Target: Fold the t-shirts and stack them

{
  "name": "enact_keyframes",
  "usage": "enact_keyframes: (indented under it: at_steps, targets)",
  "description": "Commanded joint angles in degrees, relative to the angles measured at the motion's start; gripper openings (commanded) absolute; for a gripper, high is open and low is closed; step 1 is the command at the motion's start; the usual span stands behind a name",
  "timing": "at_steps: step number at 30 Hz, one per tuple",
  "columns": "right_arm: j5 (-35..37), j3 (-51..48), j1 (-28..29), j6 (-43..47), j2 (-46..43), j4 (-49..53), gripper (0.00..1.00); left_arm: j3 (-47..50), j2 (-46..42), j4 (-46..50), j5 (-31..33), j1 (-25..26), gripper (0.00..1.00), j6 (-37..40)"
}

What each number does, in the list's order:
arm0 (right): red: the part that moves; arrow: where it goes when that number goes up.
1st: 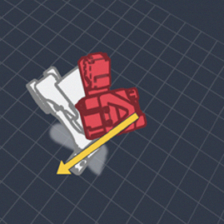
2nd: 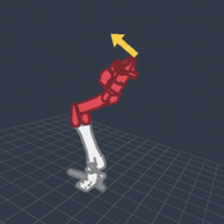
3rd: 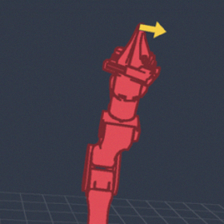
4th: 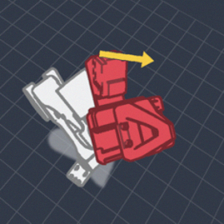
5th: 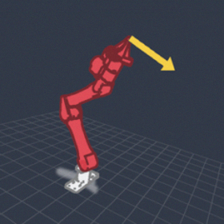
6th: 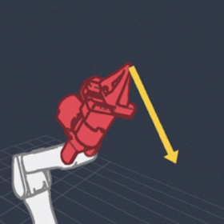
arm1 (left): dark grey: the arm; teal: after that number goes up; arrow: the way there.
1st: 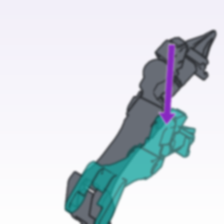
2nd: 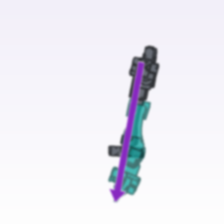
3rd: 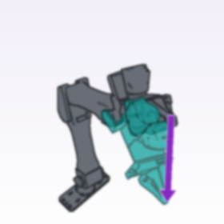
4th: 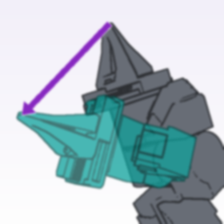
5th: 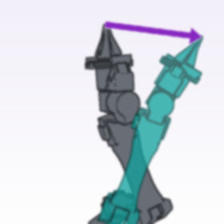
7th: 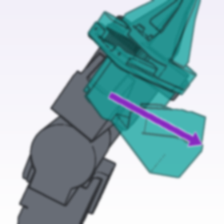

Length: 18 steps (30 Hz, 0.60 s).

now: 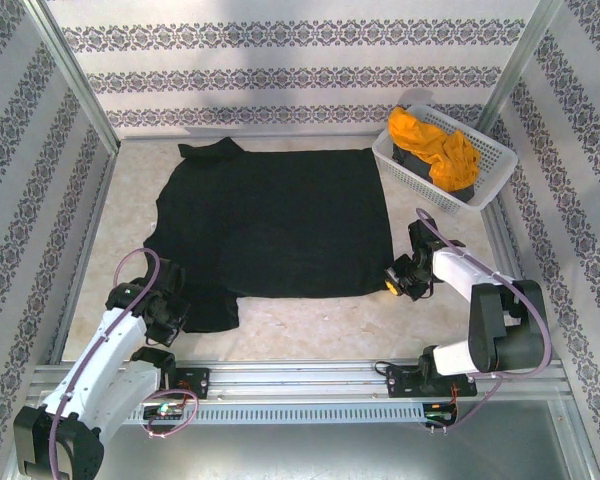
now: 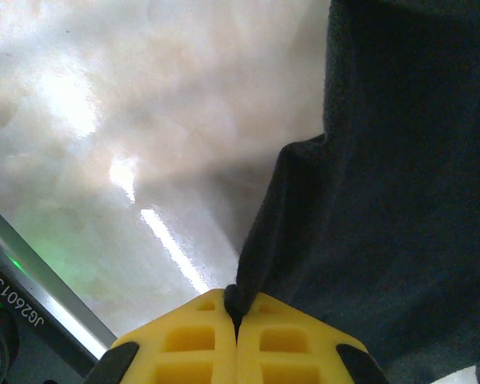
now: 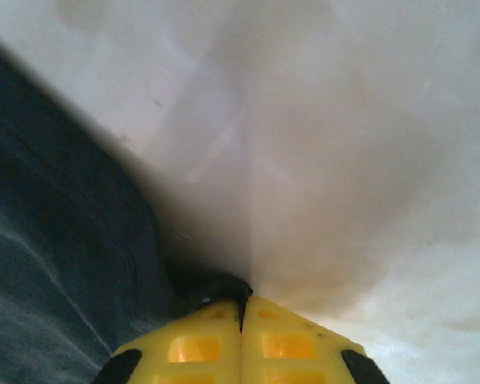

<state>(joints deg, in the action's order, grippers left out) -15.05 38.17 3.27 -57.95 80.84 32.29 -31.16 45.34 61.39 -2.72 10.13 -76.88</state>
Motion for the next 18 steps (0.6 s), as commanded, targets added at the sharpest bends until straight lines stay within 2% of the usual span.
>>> enact_keyframes:
  at_steps: [1, 5, 8, 13, 18]
  targets:
    - [6.5, 1.6, 0.3, 1.3, -0.8, 5.9, 0.0, -1.0, -1.6, 5.2, 0.5, 0.9, 0.0, -2.5]
    - [9.5, 1.9, 0.2, 3.0, -5.0, 11.9, 0.0, 0.0, -3.9, 6.4, -0.5, 2.8, 0.0, -6.2]
    - [8.9, 0.2, 0.6, 3.3, -8.1, 14.6, 0.0, 1.7, -5.2, 3.2, 0.7, 5.0, 0.0, -7.2]
    - [7.3, -1.1, 0.9, 3.5, -8.9, 11.9, 0.0, 3.6, -1.1, -14.7, 3.3, 5.8, 0.0, -2.8]
    - [7.0, 7.0, 1.0, 4.2, -5.0, 13.0, 0.0, -3.9, 6.7, -24.7, 9.9, 5.5, 0.0, 3.7]
